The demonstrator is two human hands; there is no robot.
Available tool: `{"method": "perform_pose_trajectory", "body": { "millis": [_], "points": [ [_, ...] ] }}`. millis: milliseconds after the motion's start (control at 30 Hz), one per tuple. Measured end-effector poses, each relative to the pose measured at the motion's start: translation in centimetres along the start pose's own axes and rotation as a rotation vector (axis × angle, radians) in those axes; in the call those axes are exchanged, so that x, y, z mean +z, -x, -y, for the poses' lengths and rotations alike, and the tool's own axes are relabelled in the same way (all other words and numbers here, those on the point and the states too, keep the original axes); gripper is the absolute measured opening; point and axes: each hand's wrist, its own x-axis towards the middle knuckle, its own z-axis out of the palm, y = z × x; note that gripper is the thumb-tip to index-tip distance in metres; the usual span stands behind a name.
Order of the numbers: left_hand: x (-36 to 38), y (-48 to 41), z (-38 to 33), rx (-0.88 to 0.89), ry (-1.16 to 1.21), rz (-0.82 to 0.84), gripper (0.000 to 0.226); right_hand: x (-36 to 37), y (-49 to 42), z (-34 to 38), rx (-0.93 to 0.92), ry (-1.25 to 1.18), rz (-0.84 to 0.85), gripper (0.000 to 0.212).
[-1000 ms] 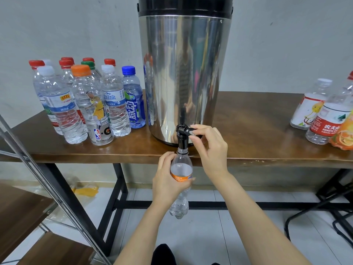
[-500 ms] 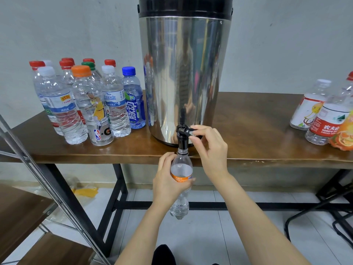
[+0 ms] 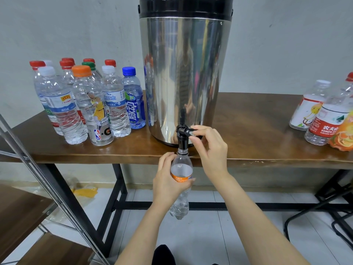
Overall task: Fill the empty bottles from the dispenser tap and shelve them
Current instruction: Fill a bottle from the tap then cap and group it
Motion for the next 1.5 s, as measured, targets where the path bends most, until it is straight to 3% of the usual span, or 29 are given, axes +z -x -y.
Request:
{"method": "perform_pose_trajectory", "body": {
  "millis": [1500],
  "points": [
    [0.25,-0.07,0.49,0.000,-0.003,-0.007,0.079,0.24,0.31,-0.51,0.027,-0.047,0.007,0.029]
  ]
}}
